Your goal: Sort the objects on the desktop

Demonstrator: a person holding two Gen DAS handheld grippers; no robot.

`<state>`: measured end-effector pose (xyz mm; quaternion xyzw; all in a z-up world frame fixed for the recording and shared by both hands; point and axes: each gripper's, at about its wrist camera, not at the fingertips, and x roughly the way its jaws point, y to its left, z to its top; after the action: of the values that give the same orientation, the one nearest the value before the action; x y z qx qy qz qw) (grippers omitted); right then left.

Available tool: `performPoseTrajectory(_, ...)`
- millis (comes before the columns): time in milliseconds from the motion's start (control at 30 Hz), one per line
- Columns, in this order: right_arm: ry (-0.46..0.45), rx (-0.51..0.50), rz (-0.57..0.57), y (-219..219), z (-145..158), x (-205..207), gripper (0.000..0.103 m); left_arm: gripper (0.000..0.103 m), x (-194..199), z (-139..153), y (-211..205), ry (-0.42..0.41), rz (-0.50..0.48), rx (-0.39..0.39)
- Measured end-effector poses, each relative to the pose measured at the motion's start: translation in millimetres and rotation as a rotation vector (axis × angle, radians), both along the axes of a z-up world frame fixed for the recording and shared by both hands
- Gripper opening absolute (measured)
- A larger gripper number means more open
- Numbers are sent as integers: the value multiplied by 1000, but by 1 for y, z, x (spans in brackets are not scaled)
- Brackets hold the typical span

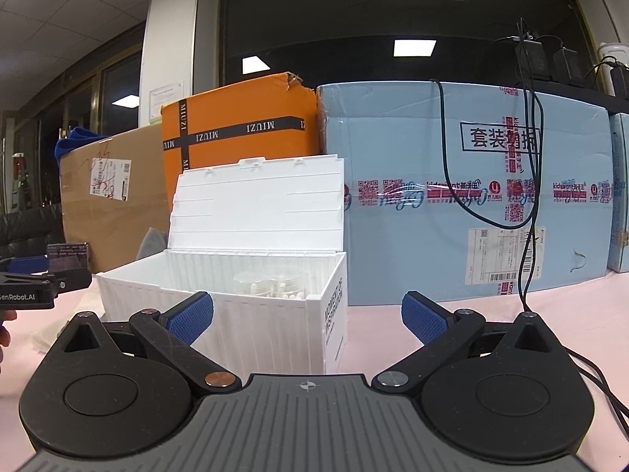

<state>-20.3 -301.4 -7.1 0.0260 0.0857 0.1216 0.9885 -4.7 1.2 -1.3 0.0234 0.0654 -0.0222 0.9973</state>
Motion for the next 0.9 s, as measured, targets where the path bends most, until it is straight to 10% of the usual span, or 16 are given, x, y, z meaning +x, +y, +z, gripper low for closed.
performPoseTrajectory(767,205,-36,215,21,-8,8,103,103,1,-5,-17,109,-116,49)
performPoseTrajectory(900,249,-24,223,20,-11,10,90,103,1,-4,-14,119,-119,45)
